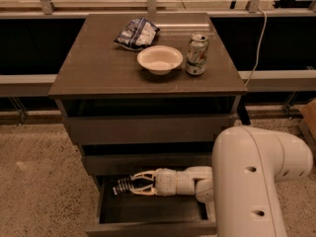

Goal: Pick rxbar chocolate from bottom drawer and place on counter

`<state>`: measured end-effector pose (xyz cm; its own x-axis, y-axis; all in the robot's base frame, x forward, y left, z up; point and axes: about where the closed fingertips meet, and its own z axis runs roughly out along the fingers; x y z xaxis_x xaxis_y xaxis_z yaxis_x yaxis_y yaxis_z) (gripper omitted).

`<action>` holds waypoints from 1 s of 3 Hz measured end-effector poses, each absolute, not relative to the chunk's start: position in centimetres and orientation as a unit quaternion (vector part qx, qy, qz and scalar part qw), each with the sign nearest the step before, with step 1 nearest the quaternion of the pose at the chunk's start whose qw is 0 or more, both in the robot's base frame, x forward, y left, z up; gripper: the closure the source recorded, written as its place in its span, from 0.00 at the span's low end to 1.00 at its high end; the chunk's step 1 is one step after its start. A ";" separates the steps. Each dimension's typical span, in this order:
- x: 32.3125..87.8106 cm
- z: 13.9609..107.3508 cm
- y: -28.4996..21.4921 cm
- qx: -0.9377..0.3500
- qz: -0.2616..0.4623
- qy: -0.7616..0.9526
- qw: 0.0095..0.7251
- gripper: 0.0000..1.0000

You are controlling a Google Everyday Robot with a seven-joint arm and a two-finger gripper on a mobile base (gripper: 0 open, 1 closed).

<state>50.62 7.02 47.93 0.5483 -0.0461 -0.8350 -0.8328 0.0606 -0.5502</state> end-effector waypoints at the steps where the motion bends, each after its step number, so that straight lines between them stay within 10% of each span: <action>1: 49.7 54.7 6.6 -0.630 0.291 0.327 0.641 1.00; 3: 48.4 68.1 7.1 -0.664 0.268 0.262 0.648 1.00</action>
Offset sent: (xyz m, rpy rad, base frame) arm -0.0246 -0.0081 0.2152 -0.0479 -0.2455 0.0847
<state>48.45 7.09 68.08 0.7194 -0.0010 -0.6946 -0.6945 -0.0241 -0.7191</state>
